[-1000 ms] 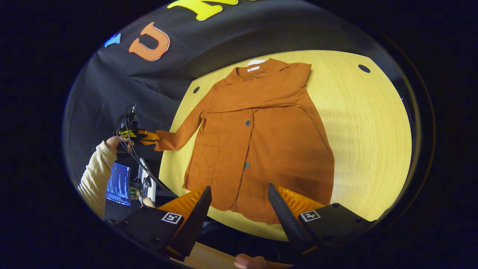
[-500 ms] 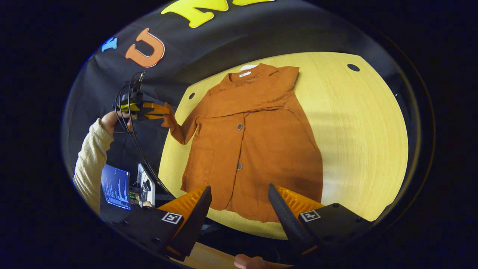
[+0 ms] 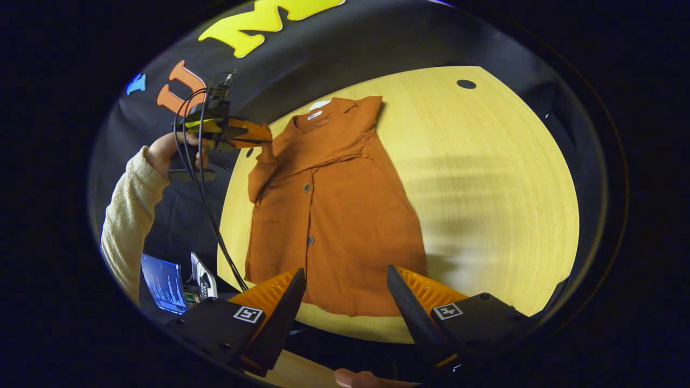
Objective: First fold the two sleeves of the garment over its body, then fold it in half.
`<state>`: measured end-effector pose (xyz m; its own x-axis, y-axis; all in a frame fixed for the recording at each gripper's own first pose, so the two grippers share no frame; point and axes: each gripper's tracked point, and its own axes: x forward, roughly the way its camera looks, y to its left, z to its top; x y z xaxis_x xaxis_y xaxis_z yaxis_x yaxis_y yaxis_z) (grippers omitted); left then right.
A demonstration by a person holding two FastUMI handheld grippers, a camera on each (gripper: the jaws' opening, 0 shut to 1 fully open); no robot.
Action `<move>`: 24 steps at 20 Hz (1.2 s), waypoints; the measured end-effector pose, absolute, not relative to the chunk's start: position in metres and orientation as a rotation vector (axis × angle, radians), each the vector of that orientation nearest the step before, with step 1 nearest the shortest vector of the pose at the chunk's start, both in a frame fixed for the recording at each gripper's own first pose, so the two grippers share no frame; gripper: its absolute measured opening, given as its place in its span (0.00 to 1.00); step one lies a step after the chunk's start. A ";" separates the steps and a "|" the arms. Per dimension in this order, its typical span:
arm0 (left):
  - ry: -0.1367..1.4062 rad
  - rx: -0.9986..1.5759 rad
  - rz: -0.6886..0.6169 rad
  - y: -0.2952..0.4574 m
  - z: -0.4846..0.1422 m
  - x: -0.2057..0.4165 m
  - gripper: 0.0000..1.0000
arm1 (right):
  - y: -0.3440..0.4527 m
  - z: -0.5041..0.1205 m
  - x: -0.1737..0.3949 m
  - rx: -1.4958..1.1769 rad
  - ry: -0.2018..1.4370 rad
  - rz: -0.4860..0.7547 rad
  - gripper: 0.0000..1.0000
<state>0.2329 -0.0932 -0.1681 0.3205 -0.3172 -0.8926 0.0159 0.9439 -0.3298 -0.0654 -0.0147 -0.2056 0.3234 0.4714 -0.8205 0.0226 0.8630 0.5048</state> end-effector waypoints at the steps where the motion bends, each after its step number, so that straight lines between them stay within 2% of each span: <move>1: 1.240 -0.291 -0.236 -0.114 -0.167 0.236 0.03 | -0.021 -0.208 -0.068 0.471 1.220 0.296 0.98; 7: 1.277 -0.263 -0.333 -0.201 -0.159 0.255 0.03 | -0.040 -0.216 -0.070 0.490 1.225 0.252 0.98; 9: 1.285 -0.280 -0.335 -0.210 -0.149 0.267 0.03 | -0.040 -0.218 -0.070 0.484 1.228 0.250 0.98; 10: 1.276 -0.277 -0.329 -0.211 -0.143 0.276 0.03 | -0.041 -0.219 -0.071 0.479 1.231 0.252 0.94; 11: 1.262 -0.272 -0.328 -0.213 -0.135 0.287 0.03 | -0.040 -0.220 -0.072 0.476 1.233 0.255 0.98; 12: 1.251 -0.268 -0.331 -0.215 -0.126 0.296 0.03 | -0.038 -0.220 -0.070 0.476 1.235 0.256 0.94; 13: 1.243 -0.262 -0.331 -0.210 -0.137 0.284 0.03 | -0.037 -0.222 -0.070 0.478 1.238 0.257 0.98; 14: 1.224 -0.274 -0.340 -0.222 -0.186 0.238 0.04 | -0.036 -0.223 -0.072 0.478 1.243 0.259 0.94; 15: 1.204 -0.287 -0.344 -0.214 -0.126 0.299 0.04 | -0.035 -0.225 -0.073 0.473 1.249 0.263 0.94; 16: 1.196 -0.296 -0.350 -0.217 -0.115 0.299 0.06 | -0.034 -0.226 -0.072 0.467 1.248 0.267 0.94; 17: 1.192 -0.307 -0.355 -0.217 -0.119 0.301 0.09 | -0.033 -0.226 -0.072 0.461 1.247 0.270 0.98; 18: 1.192 -0.320 -0.357 -0.217 -0.118 0.298 0.15 | -0.032 -0.225 -0.072 0.457 1.247 0.275 0.98; 21: 1.184 -0.372 -0.364 -0.219 -0.110 0.294 0.73 | -0.032 -0.227 -0.073 0.452 1.252 0.280 0.98; 22: 1.178 -0.380 -0.373 -0.219 -0.109 0.292 0.71 | -0.032 -0.227 -0.073 0.452 1.252 0.282 0.98; 23: 1.168 -0.380 -0.382 -0.218 -0.106 0.290 0.89 | -0.032 -0.227 -0.074 0.447 1.254 0.284 0.98; 24: 1.148 -0.376 -0.388 -0.215 -0.102 0.287 0.94 | -0.029 -0.229 -0.074 0.443 1.253 0.290 0.98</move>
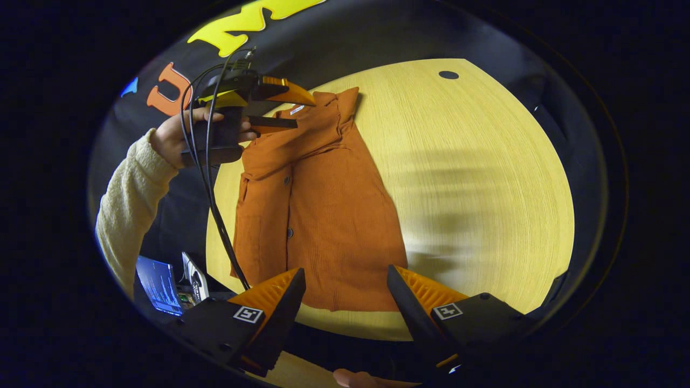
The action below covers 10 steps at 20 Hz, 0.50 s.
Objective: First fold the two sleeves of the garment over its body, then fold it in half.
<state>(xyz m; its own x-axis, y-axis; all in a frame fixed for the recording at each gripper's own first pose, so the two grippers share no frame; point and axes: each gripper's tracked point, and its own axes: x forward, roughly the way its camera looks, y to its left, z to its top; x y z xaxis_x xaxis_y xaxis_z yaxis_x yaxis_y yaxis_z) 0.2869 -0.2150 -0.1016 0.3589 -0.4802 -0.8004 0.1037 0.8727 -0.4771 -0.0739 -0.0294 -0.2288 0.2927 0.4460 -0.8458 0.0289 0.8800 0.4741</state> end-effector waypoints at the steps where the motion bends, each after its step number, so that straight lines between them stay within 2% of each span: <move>1: 1.123 -0.369 -0.392 -0.211 -0.100 0.284 1.00 | -0.029 -0.231 -0.074 0.439 1.253 0.292 0.98; 6: 0.833 -0.342 -0.395 -0.167 -0.065 0.277 0.99 | -0.016 -0.230 -0.080 0.422 1.230 0.333 0.98; 10: 0.701 -0.303 -0.294 -0.101 -0.069 0.236 0.99 | -0.001 -0.243 -0.084 0.366 1.231 0.370 0.98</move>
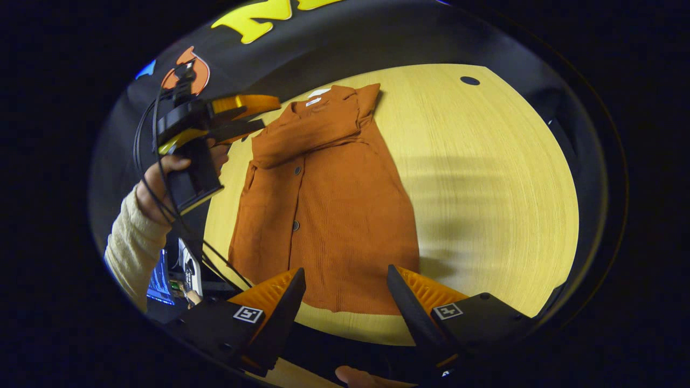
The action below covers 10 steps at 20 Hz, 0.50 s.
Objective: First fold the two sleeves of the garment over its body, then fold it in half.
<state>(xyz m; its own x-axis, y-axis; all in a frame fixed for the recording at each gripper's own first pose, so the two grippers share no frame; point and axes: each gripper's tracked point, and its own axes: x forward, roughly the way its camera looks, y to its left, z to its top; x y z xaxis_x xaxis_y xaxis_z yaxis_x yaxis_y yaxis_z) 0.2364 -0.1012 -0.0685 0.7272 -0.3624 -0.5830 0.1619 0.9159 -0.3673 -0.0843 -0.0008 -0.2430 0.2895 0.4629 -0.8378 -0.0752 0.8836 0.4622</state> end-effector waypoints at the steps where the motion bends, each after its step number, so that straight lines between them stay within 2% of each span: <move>1: 0.672 -0.298 -0.269 -0.082 -0.071 0.220 0.99 | 0.003 -0.244 -0.085 0.359 1.226 0.381 0.98; 3: 0.659 -0.273 -0.227 -0.049 -0.086 0.185 0.99 | 0.011 -0.246 -0.085 0.342 1.192 0.417 0.94; 4: 0.658 -0.254 -0.197 -0.031 -0.097 0.164 0.99 | 0.014 -0.251 -0.083 0.324 1.171 0.428 0.98; 7: 0.687 -0.183 -0.127 0.013 -0.129 0.114 0.99 | 0.013 -0.269 -0.090 0.248 1.180 0.437 0.98; 8: 0.710 -0.172 -0.117 0.024 -0.138 0.098 0.99 | 0.013 -0.275 -0.092 0.234 1.193 0.435 0.94; 10: 0.773 -0.157 -0.089 0.046 -0.156 0.065 0.98 | 0.011 -0.282 -0.095 0.218 1.212 0.431 0.98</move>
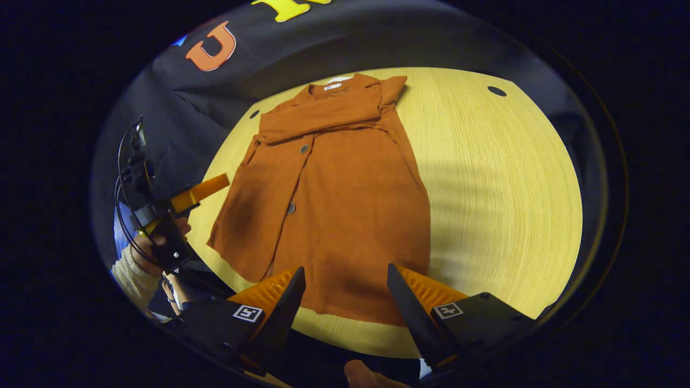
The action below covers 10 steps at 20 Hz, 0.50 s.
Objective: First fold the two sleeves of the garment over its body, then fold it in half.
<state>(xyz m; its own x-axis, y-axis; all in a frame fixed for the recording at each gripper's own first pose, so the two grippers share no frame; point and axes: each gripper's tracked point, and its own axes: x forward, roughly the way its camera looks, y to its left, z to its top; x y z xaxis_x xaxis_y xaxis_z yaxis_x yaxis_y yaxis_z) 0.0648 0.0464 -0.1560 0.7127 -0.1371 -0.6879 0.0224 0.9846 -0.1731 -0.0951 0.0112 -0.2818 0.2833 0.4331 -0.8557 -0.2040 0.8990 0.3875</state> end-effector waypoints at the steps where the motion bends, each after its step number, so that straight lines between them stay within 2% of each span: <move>1: 0.813 -0.156 -0.068 0.058 -0.162 0.054 0.99 | 0.008 -0.284 -0.095 0.212 1.218 0.426 0.98; 4: 0.981 -0.188 -0.029 0.091 -0.181 0.012 0.99 | -0.002 -0.291 -0.099 0.214 1.251 0.421 0.98; 5: 1.046 -0.208 -0.030 0.099 -0.187 0.000 0.99 | -0.004 -0.292 -0.102 0.228 1.273 0.436 0.95; 6: 1.100 -0.242 -0.040 0.106 -0.191 -0.011 0.99 | -0.005 -0.293 -0.104 0.252 1.295 0.457 0.99; 10: 1.320 -0.382 -0.184 0.113 -0.199 -0.034 1.00 | -0.016 -0.295 -0.120 0.362 1.417 0.573 0.98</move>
